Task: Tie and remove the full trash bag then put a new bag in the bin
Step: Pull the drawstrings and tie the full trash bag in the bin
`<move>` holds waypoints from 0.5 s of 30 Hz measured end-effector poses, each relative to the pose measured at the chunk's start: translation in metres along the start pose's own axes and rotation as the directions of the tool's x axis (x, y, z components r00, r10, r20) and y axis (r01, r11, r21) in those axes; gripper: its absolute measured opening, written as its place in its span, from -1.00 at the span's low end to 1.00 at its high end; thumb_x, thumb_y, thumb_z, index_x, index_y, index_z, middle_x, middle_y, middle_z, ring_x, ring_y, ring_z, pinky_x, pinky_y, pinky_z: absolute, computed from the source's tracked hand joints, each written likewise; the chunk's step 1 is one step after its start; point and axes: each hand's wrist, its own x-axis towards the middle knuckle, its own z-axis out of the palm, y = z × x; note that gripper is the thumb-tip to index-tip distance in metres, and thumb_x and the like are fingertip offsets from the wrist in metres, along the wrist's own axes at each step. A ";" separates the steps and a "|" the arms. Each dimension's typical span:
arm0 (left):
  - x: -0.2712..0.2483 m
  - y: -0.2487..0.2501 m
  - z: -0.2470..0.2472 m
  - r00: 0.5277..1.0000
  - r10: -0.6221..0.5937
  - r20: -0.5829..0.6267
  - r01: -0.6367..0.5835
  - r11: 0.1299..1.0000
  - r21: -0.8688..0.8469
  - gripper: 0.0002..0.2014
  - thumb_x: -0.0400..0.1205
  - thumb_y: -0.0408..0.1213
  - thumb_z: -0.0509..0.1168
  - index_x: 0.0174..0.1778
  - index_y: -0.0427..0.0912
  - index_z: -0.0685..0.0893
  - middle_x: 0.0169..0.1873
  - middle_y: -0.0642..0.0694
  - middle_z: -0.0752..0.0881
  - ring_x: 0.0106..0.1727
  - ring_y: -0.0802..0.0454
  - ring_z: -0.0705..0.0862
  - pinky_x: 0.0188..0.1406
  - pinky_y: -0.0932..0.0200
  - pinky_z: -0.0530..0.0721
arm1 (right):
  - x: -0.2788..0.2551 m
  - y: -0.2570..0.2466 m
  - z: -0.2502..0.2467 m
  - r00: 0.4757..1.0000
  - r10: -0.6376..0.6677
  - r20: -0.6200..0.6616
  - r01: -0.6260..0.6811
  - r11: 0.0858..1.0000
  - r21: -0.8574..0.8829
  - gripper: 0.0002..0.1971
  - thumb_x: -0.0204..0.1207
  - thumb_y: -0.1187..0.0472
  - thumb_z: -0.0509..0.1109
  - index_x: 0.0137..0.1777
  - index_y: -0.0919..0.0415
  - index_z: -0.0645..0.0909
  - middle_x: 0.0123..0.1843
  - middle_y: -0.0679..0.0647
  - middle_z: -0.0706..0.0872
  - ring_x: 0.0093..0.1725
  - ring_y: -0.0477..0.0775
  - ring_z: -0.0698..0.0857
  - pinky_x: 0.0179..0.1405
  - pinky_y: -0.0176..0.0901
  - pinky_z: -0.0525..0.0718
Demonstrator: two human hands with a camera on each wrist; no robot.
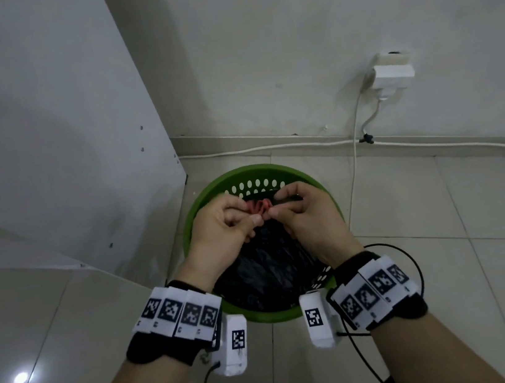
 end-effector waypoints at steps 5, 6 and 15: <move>0.001 -0.001 0.004 0.999 -0.016 -0.030 0.016 1.000 -0.002 -0.58 0.56 -0.53 0.47 -0.04 -0.01 0.38 -0.37 -0.10 0.82 -0.42 0.07 0.70 -0.23 0.08 0.68 | -0.003 0.000 0.001 1.000 -0.015 0.013 0.015 0.999 -0.035 -0.93 0.56 0.33 0.49 -0.09 0.21 0.81 -0.32 -0.06 0.84 -0.50 -0.31 0.63 -0.37 -0.41 0.51; 0.001 -0.001 0.003 0.999 -0.010 -0.040 0.009 1.000 -0.020 -0.58 0.56 -0.54 0.46 -0.04 -0.01 0.38 -0.35 -0.14 0.81 -0.42 0.07 0.69 -0.21 0.07 0.68 | -0.005 -0.001 0.000 0.999 -0.016 0.031 0.017 0.999 -0.030 -0.92 0.57 0.33 0.48 -0.10 0.21 0.81 -0.39 -0.14 0.79 -0.52 -0.31 0.61 -0.40 -0.45 0.49; -0.007 0.001 0.007 0.988 0.139 0.060 -0.151 0.942 0.300 -0.62 0.55 -0.34 0.52 -0.18 0.05 0.39 -0.37 0.02 0.80 -0.36 0.20 0.69 -0.28 0.20 0.66 | -0.015 -0.013 0.016 0.978 0.201 0.051 -0.207 0.928 0.310 -0.89 0.57 0.42 0.45 0.01 0.43 0.78 -0.31 0.01 0.82 -0.50 -0.23 0.66 -0.55 -0.45 0.54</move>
